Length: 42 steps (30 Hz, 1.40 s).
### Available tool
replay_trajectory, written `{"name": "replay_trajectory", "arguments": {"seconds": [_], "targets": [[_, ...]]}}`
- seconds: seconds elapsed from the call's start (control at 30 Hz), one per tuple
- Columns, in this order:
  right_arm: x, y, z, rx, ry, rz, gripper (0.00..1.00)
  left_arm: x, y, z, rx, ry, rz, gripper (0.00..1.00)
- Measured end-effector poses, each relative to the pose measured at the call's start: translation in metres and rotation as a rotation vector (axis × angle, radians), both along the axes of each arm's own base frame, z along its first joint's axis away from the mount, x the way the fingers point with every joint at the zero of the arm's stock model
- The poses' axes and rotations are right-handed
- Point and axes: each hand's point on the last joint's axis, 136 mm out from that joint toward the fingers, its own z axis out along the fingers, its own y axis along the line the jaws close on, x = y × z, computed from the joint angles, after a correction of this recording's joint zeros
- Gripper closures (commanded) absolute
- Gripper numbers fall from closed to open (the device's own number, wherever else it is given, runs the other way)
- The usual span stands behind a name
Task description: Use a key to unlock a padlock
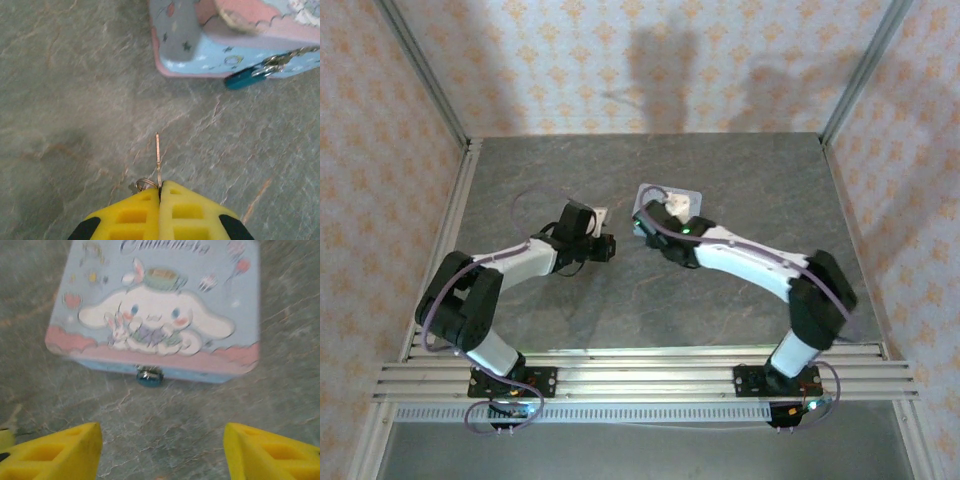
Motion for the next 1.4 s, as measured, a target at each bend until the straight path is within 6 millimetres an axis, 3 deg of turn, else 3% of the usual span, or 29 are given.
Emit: {"name": "replay_trajectory", "arguments": {"seconds": [0.13, 0.27, 0.6, 0.83, 1.07, 1.23, 1.4], "targets": [[0.006, 0.019, -0.039, -0.071, 0.014, -0.036, 0.42, -0.01, 0.007, 0.002, -0.001, -0.003, 0.028, 1.0], [0.013, 0.02, -0.056, -0.099, -0.002, -0.078, 0.44, -0.02, 0.012, 0.001, -0.008, -0.006, 0.042, 1.0], [0.032, 0.029, -0.061, -0.073, -0.072, -0.109, 0.46, -0.026, 0.019, 0.008, -0.015, -0.032, 0.066, 1.0], [0.046, 0.02, -0.062, -0.067, -0.09, -0.13, 0.46, -0.027, 0.021, 0.011, -0.016, -0.051, 0.072, 1.0], [0.041, 0.003, -0.085, -0.095, -0.067, -0.129, 0.46, -0.034, 0.027, 0.012, -0.007, -0.068, 0.085, 1.0], [0.044, 0.01, -0.09, -0.073, -0.073, -0.117, 0.46, -0.037, 0.03, 0.017, -0.009, -0.091, 0.093, 1.0], [0.047, 0.012, -0.107, -0.073, -0.051, -0.108, 0.46, -0.036, 0.032, 0.018, -0.002, -0.1, 0.099, 1.0]]}}
